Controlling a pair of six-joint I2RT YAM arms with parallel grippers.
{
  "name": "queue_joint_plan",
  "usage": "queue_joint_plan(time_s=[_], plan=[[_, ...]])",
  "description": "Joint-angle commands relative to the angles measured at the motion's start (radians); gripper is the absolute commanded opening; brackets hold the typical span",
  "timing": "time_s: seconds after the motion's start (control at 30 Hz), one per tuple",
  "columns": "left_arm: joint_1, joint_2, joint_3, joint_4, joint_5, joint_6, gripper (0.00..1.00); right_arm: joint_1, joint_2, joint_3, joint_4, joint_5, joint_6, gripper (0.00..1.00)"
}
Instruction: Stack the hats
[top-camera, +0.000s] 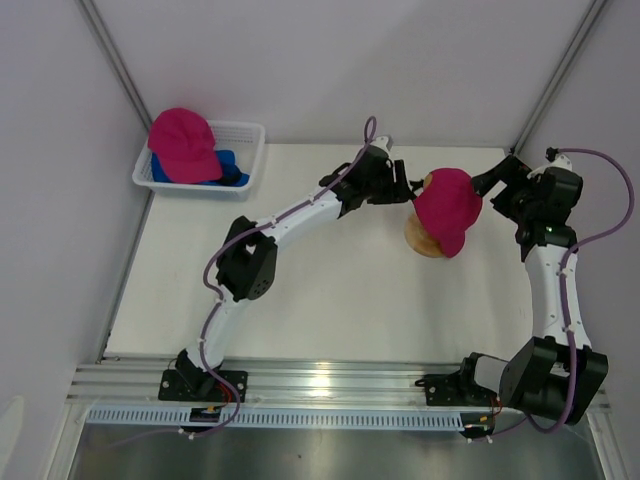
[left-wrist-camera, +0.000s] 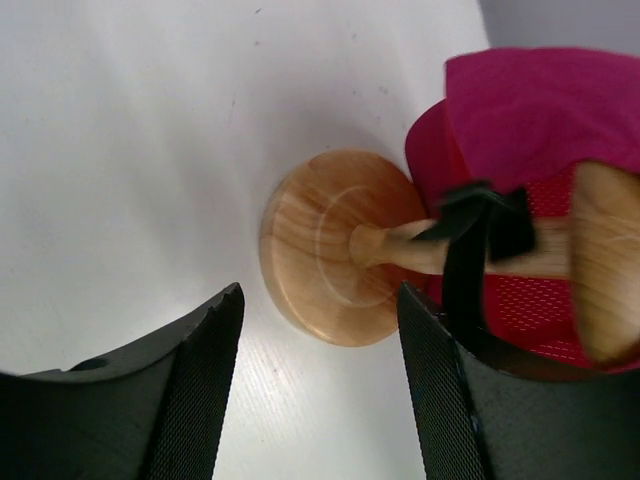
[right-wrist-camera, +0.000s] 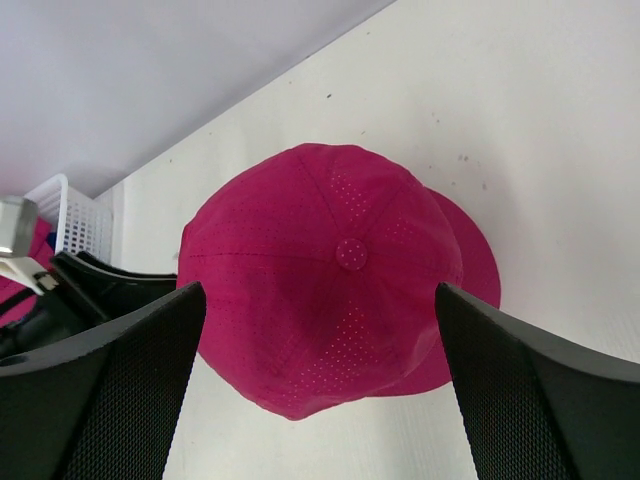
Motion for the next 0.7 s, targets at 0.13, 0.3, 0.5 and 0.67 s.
queue_joint_plan(time_s=[0.13,0.3,0.5,0.67], plan=[[-0.013,0.029,0.006,-0.067,-0.083,0.028,0.63,-0.010,-0.048,-0.008,0.004,0.069,-0.004,0.99],[-0.013,0.026,-0.009,-0.066,-0.062,0.029,0.61,-0.013,-0.046,-0.023,0.004,0.074,0.002,0.99],[0.067,-0.155,-0.230,0.028,-0.002,0.008,0.66,-0.020,-0.065,-0.051,-0.019,0.094,-0.014,0.99],[0.098,-0.282,-0.325,0.079,0.092,0.022,0.71,-0.031,-0.083,-0.097,-0.002,0.102,-0.011,0.99]])
